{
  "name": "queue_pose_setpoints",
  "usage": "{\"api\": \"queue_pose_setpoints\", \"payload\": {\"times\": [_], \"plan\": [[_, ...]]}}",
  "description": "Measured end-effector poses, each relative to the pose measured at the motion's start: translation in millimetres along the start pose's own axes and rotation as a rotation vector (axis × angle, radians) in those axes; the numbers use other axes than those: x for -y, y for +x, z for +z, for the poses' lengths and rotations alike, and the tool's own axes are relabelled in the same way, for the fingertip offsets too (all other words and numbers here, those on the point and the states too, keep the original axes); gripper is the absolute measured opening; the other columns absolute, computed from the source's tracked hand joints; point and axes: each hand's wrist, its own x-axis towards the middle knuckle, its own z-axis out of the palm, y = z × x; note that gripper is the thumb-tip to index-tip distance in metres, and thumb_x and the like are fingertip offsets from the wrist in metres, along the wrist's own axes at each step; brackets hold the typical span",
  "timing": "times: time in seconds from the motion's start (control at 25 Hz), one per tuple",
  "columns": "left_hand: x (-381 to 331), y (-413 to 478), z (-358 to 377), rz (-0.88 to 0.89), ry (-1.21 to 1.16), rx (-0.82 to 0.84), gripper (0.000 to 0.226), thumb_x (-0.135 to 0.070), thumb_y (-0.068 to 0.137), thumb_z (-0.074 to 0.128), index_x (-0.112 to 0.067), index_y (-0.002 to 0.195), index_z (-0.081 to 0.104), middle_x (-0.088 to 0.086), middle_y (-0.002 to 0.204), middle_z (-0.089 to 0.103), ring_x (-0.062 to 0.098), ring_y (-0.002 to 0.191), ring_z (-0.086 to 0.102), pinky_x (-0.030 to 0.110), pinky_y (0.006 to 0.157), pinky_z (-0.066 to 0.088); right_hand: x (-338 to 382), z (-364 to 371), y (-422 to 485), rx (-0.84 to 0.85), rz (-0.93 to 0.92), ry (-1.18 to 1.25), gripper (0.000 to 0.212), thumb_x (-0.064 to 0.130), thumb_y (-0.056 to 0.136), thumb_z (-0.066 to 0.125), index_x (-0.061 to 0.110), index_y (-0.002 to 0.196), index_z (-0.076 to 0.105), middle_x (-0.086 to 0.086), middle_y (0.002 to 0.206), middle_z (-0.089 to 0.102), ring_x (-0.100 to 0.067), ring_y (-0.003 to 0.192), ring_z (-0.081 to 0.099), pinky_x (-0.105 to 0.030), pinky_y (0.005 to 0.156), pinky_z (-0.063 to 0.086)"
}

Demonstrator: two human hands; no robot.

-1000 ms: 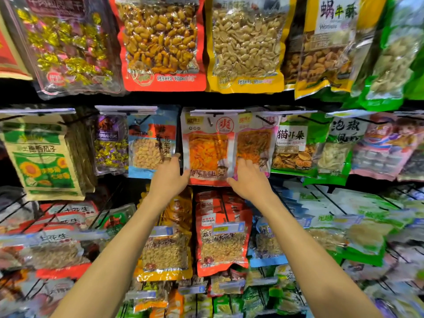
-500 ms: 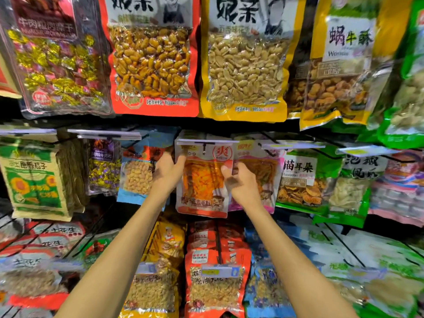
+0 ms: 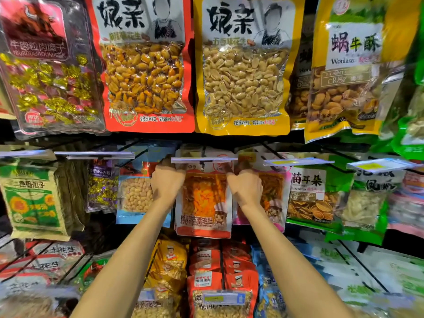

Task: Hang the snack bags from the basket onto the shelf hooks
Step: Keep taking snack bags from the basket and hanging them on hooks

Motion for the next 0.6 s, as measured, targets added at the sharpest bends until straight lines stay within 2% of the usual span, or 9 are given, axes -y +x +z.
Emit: {"api": "queue_pose_setpoints", "payload": {"times": [0.08,0.12,0.24,0.32,0.4,0.48,0.52,0.56,0.6], "plan": [[21.4,16.0,14.8,0.062,0.065,0.033,0.077,-0.057,0.065,0.029,0.012,0.081,0.059,0.033,0.077,0.061,0.05,0.074,0.06,0.051,0.06,0.05,0.4,2.4,1.6,-0.018,0.012,0.008,0.059,0.058,0.09,0.054,0.016,0.05,0.046,-0.005,0.062,0.057,-0.03,0.072,0.062,-0.034,0.071,0.047],[24.1,19.4,18.9,0.055,0.084,0.042,0.08,-0.058,0.065,0.026,0.013,0.081,0.059,0.034,0.079,0.062,0.05,0.075,0.061,0.052,0.061,0.05,-0.7,3.6,2.5,-0.015,0.018,0.008,0.059,0.056,0.091,0.055,0.016,0.049,0.046,-0.003,0.059,0.055,-0.03,0.07,0.061,-0.033,0.07,0.046],[5.4,1.4,5.3,0.008,0.102,0.004,0.042,-0.034,0.084,0.05,0.0,0.062,0.058,0.021,0.062,0.059,0.047,0.072,0.061,0.042,0.055,0.045,-5.6,9.1,1.7,0.001,0.015,0.02,0.051,0.047,0.093,0.056,0.012,0.057,0.053,-0.001,0.059,0.054,-0.027,0.067,0.057,-0.03,0.066,0.038],[5.0,-11.6,3.2,-0.047,0.054,-0.027,0.033,-0.022,0.089,0.057,-0.005,0.062,0.055,0.015,0.063,0.058,0.045,0.072,0.061,0.035,0.055,0.043,-19.5,20.4,-7.4,0.051,0.002,-0.002,0.048,0.054,0.094,0.052,0.008,0.081,0.06,-0.007,0.078,0.064,-0.029,0.075,0.062,-0.03,0.064,0.04],[17.8,-30.3,9.3,-0.053,0.081,0.031,0.041,-0.042,0.094,0.054,-0.002,0.099,0.059,0.019,0.092,0.065,0.038,0.086,0.064,0.039,0.067,0.053,-45.2,39.1,-22.2,0.144,0.025,0.017,0.046,0.056,0.093,0.051,0.011,0.1,0.06,-0.009,0.093,0.068,-0.031,0.085,0.065,-0.031,0.065,0.045],[35.0,-53.1,13.9,-0.071,-0.014,0.161,0.078,-0.069,0.088,0.045,-0.008,0.137,0.043,0.016,0.128,0.058,0.033,0.116,0.057,0.042,0.092,0.051,-69.3,53.9,-38.6,0.263,0.079,0.134,0.033,0.031,0.094,0.057,0.013,0.122,0.058,-0.015,0.105,0.069,-0.034,0.091,0.066,-0.034,0.069,0.048],[43.0,-64.0,15.8,-0.116,-0.099,0.226,0.092,-0.078,0.083,0.041,-0.012,0.148,0.032,0.013,0.143,0.047,0.031,0.13,0.047,0.038,0.1,0.045,-75.4,57.3,-44.7,0.307,0.097,0.212,0.039,0.019,0.092,0.056,0.013,0.13,0.053,-0.02,0.108,0.068,-0.037,0.091,0.066,-0.04,0.069,0.051],[50.4,-71.8,17.7,-0.168,-0.159,0.291,0.099,-0.084,0.079,0.038,-0.015,0.15,0.027,0.011,0.147,0.042,0.031,0.134,0.042,0.034,0.096,0.043,-77.6,59.4,-48.0,0.33,0.116,0.266,0.046,0.013,0.09,0.055,0.013,0.136,0.048,-0.023,0.108,0.067,-0.043,0.095,0.065,-0.046,0.073,0.054],[56.3,-76.7,18.8,-0.208,-0.182,0.346,0.097,-0.086,0.078,0.035,-0.017,0.146,0.032,0.011,0.138,0.049,0.033,0.128,0.047,0.029,0.088,0.043,-78.5,58.6,-50.6,0.338,0.142,0.285,0.049,0.011,0.09,0.055,0.009,0.138,0.048,-0.023,0.108,0.066,-0.045,0.1,0.063,-0.044,0.078,0.055]]}}
